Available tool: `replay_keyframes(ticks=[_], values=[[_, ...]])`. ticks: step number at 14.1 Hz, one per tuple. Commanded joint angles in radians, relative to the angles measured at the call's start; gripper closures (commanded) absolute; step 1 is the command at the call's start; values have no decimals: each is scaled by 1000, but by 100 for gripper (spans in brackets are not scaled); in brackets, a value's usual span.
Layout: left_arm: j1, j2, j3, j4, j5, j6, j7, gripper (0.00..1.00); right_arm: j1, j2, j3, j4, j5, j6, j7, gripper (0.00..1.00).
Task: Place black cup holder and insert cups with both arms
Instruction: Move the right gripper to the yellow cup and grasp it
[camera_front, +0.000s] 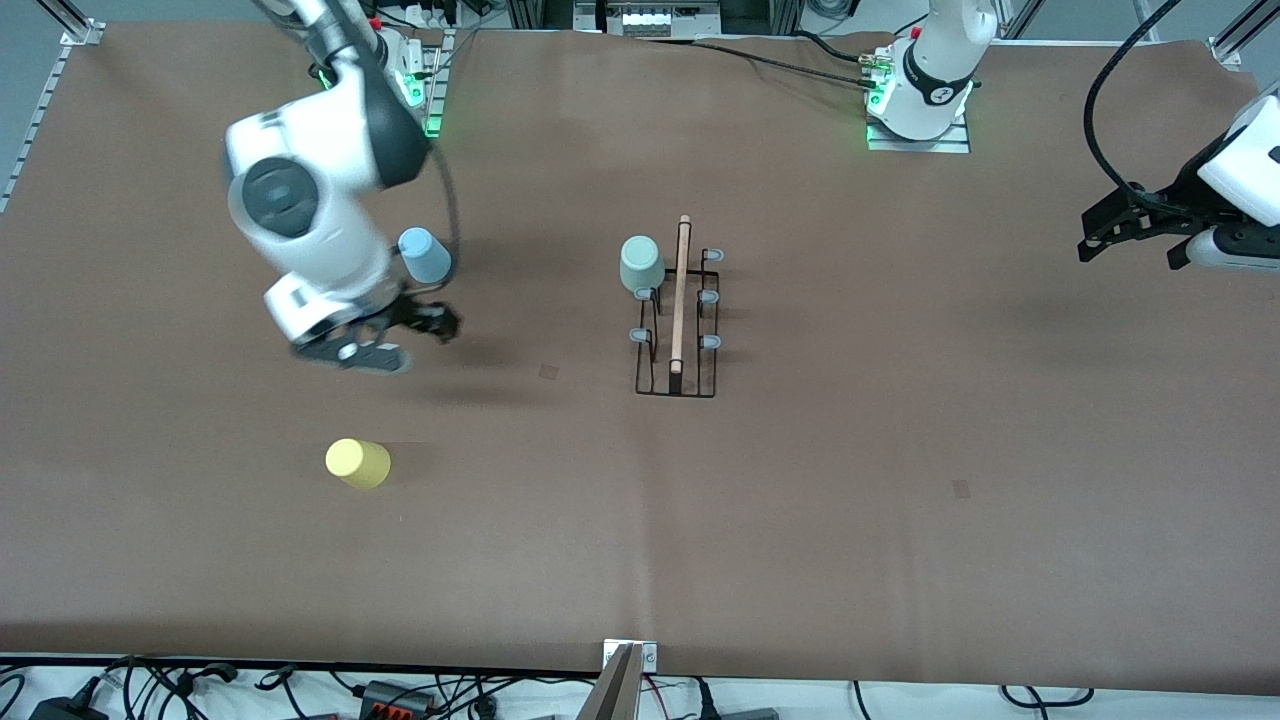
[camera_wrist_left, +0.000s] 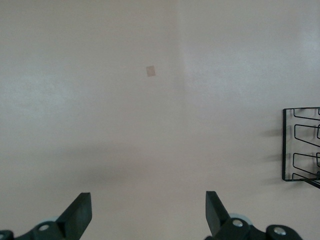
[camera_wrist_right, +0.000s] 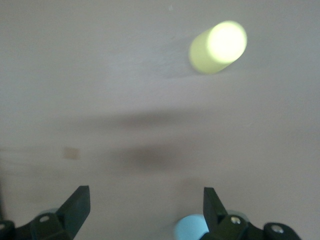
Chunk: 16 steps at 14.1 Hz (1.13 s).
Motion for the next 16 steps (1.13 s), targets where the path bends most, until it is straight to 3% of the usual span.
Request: replay_keyframes(ticks=[1, 9, 16], values=[[-12, 6, 14, 17, -16, -9, 14, 0, -40, 47, -58, -2, 6, 90, -237, 0], [-13, 31, 14, 57, -20, -9, 11, 0, -151, 282, -67, 83, -9, 373, -452, 0], [-13, 31, 14, 57, -20, -9, 13, 0, -157, 365, -67, 84, -3, 536, -442, 0]])
